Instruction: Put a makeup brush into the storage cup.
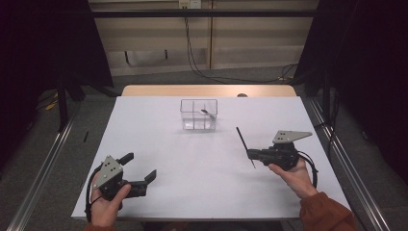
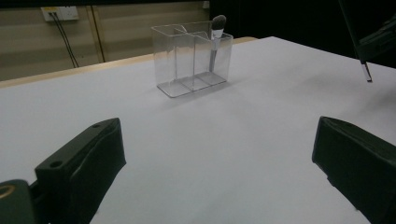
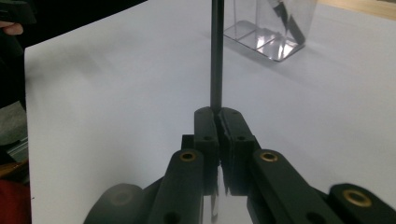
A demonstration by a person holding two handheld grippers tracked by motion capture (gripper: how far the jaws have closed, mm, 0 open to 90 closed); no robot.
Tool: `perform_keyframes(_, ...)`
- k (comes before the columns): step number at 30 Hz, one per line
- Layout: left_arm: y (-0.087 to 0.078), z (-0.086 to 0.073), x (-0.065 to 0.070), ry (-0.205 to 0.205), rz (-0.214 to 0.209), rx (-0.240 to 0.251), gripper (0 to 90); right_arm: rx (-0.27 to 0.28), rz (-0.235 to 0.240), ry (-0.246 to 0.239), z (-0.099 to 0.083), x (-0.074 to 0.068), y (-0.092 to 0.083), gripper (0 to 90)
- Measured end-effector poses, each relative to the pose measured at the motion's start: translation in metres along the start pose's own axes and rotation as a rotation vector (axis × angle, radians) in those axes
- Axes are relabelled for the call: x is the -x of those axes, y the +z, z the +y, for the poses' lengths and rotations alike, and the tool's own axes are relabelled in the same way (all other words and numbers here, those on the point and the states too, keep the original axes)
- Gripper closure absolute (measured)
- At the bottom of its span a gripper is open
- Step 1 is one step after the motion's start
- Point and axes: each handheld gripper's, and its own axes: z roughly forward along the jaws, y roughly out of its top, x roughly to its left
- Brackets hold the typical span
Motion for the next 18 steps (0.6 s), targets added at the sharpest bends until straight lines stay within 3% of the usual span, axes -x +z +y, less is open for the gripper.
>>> perform_keyframes(6, 0.003, 0.002, 0.004, 0.023, -0.028, 0.001, 1.9, -0.001, 0.070, -0.018, 0.007, -0.008, 0.009, 86.9)
perform_keyframes(8, 0.006, 0.004, 0.006, 0.032, -0.053, 0.003, 1.8, -0.016, 0.086, -0.033, 0.010, -0.011, 0.012, 86.9)
perform_keyframes(18, 0.016, 0.008, 0.012, 0.062, -0.098, -0.010, 1.8, -0.069, 0.154, -0.077, 0.022, -0.019, 0.033, 86.9)
